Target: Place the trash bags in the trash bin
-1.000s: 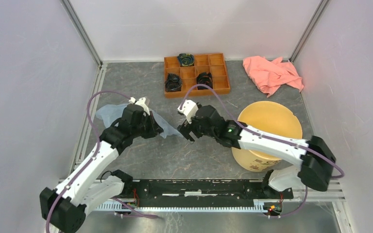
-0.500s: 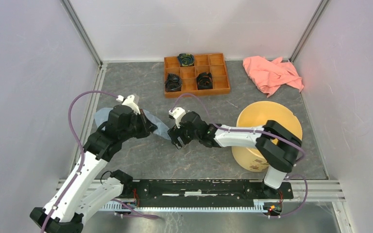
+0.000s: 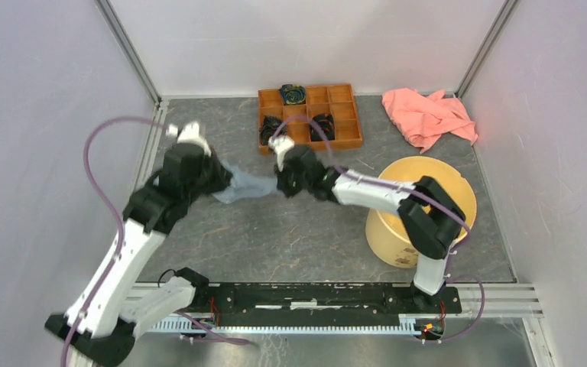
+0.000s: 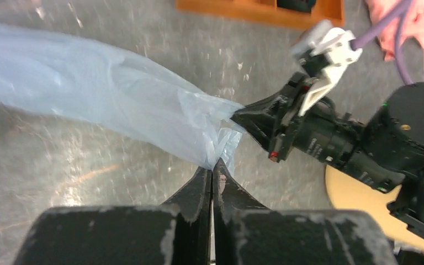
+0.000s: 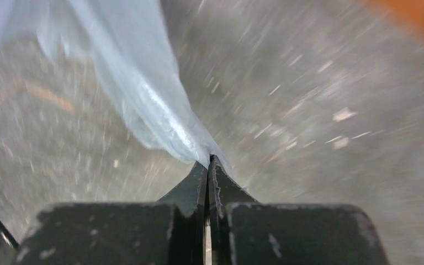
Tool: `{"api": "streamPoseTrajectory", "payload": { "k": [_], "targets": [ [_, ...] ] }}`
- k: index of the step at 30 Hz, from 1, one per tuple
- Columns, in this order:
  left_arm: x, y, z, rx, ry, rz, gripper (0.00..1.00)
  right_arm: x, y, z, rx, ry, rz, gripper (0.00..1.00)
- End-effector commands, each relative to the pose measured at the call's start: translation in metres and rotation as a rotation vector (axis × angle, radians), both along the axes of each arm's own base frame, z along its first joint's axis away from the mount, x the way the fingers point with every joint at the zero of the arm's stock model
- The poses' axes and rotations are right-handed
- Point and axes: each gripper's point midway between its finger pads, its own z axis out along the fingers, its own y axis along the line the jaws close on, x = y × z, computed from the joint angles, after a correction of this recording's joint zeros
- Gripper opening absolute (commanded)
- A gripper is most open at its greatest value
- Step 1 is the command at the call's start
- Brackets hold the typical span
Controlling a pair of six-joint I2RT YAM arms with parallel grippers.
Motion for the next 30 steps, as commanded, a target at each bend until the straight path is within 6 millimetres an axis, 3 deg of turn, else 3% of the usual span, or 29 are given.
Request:
{"api": "streamPoseTrajectory", "payload": {
  "k": [1, 3, 5, 7, 8, 9, 11, 12, 13, 15, 17, 18, 19, 21, 23, 25, 27, 29, 30],
  "targets": [
    [0.063, -0.010, 0.138, 0.034, -0.286, 0.006, 0.02, 0.071, -0.025, 0.196, 0.193, -0.284, -0.139, 0.00],
    [0.054, -0.042, 0.219, -0.081, -0.436, -0.174, 0.02, 0.061, -0.035, 0.283, 0.250, -0.421, -0.119, 0.00],
    [0.017, -0.066, 0.286, -0.226, -0.614, -0.374, 0.02, 0.027, -0.045, 0.355, 0.342, -0.554, -0.062, 0.00],
    [-0.025, -0.067, 0.317, -0.337, -0.758, -0.472, 0.02, -0.017, -0.059, 0.396, 0.435, -0.685, -0.009, 0.00],
    [-0.037, -0.062, 0.313, -0.355, -0.792, -0.470, 0.02, -0.036, -0.063, 0.393, 0.477, -0.708, 0.025, 0.00],
    [-0.043, -0.052, 0.301, -0.366, -0.803, -0.429, 0.02, -0.055, -0.071, 0.401, 0.563, -0.759, 0.059, 0.00],
    [-0.032, -0.029, 0.243, -0.360, -0.703, -0.250, 0.02, -0.069, -0.084, 0.375, 0.631, -0.783, 0.062, 0.01],
    [-0.022, -0.018, 0.198, -0.333, -0.600, -0.150, 0.02, -0.068, -0.083, 0.344, 0.607, -0.749, 0.063, 0.01],
    [-0.015, -0.008, 0.141, -0.273, -0.449, -0.065, 0.02, -0.063, -0.078, 0.304, 0.541, -0.687, 0.062, 0.01],
    [-0.013, 0.001, 0.038, -0.157, -0.143, 0.026, 0.02, -0.059, -0.066, 0.223, 0.386, -0.520, 0.085, 0.01],
    [-0.025, -0.005, -0.011, -0.123, 0.032, -0.001, 0.02, -0.069, -0.056, 0.159, 0.308, -0.360, 0.133, 0.01],
    [-0.030, -0.008, -0.027, -0.116, 0.077, -0.028, 0.02, -0.074, -0.054, 0.140, 0.297, -0.310, 0.144, 0.01],
    [-0.031, -0.009, -0.030, -0.118, 0.086, -0.032, 0.02, -0.076, -0.052, 0.132, 0.308, -0.283, 0.144, 0.01],
    [-0.024, -0.008, -0.011, -0.128, 0.025, -0.022, 0.02, -0.075, -0.049, 0.137, 0.319, -0.288, 0.143, 0.01],
    [-0.013, -0.009, 0.037, -0.146, -0.102, -0.034, 0.02, -0.060, -0.046, 0.167, 0.284, -0.345, 0.126, 0.01],
    [-0.006, -0.011, 0.103, -0.157, -0.244, -0.070, 0.02, -0.048, -0.043, 0.228, 0.284, -0.443, 0.118, 0.01],
    [-0.008, -0.008, 0.160, -0.159, -0.375, -0.094, 0.02, -0.048, -0.046, 0.276, 0.332, -0.521, 0.122, 0.01],
    [-0.013, -0.001, 0.184, -0.170, -0.440, -0.078, 0.02, -0.052, -0.051, 0.298, 0.383, -0.565, 0.119, 0.01],
    [-0.017, 0.003, 0.183, -0.176, -0.454, -0.063, 0.02, -0.055, -0.053, 0.295, 0.399, -0.564, 0.118, 0.01]
  ]
}}
